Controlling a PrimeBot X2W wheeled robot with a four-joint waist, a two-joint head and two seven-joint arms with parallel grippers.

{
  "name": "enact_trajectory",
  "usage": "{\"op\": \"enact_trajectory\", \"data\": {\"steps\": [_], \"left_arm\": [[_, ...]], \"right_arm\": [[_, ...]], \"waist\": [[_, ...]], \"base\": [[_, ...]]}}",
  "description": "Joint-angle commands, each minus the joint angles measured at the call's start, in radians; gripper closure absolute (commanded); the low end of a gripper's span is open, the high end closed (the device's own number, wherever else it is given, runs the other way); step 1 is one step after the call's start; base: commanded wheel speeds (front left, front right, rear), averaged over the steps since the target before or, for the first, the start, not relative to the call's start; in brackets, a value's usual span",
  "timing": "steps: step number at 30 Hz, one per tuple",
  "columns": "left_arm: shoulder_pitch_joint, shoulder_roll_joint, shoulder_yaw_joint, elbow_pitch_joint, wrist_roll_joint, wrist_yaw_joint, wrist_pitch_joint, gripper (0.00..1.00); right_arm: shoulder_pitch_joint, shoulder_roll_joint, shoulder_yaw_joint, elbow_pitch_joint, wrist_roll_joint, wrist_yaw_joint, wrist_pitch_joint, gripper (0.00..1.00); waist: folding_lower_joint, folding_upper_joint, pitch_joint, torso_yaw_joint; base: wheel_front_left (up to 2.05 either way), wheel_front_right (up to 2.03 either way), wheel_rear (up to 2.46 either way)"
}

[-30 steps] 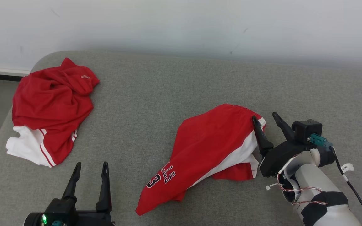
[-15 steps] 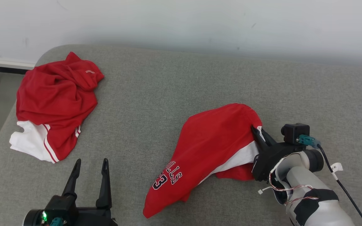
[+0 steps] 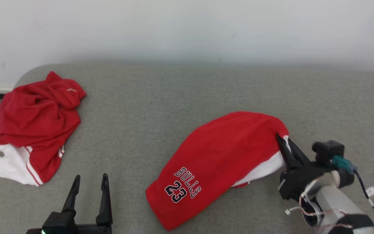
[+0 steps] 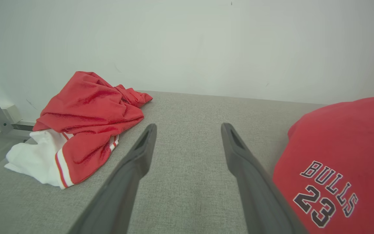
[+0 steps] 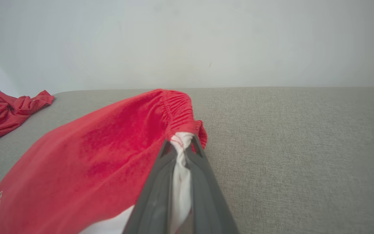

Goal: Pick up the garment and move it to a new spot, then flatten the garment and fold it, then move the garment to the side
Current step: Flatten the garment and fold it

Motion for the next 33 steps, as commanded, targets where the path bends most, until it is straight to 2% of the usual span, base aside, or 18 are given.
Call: {"op": "enact_trajectory", "data": {"steps": [1, 4, 8, 18, 20, 21, 33], "left_arm": [[0.011, -0.001, 0.0, -0.003, 0.001, -0.004, -0.003, 0.0], [0.008, -0.001, 0.001, -0.002, 0.002, -0.004, -0.004, 0.0], [0.002, -0.001, 0.002, 0.001, 0.001, -0.007, -0.003, 0.0], [-0.002, -0.002, -0.006, 0.016, 0.001, -0.018, -0.003, 0.0], [0.0, -0.002, -0.007, 0.02, 0.001, -0.021, -0.004, 0.0], [0.0, -0.002, -0.007, 0.022, 0.001, -0.022, -0.003, 0.0], [0.025, -0.002, 0.004, 0.02, 0.014, -0.025, -0.003, 0.0]], "right_arm": [[0.047, -0.011, -0.017, -0.038, -0.013, -0.003, -0.005, 1.0], [0.145, -0.029, -0.067, -0.119, -0.027, -0.003, -0.005, 1.0], [0.247, -0.019, -0.125, -0.202, -0.039, -0.003, -0.001, 1.0], [0.559, 0.122, -0.304, -0.461, -0.132, -0.003, 0.101, 1.0], [0.579, 0.143, -0.327, -0.492, -0.157, -0.002, 0.109, 0.27], [0.584, 0.15, -0.34, -0.509, -0.163, -0.003, 0.109, 0.0], [0.607, 0.172, -0.408, -0.678, -0.232, -0.003, 0.061, 0.0]], "waist": [[0.0, 0.0, -0.012, -0.035], [0.0, 0.0, -0.012, -0.057], [0.0, 0.0, -0.011, -0.072], [0.0, 0.0, -0.021, -0.079], [0.0, 0.0, -0.023, -0.078], [0.0, 0.0, -0.025, -0.077], [0.0, 0.0, -0.066, -0.066]], "base": [[0.0, 0.0, 0.0], [0.0, 0.0, 0.0], [0.0, 0.0, 0.0], [0.0, 0.0, 0.0], [0.0, 0.0, 0.0], [0.0, 0.0, 0.0], [0.0, 0.0, 0.0]]}}
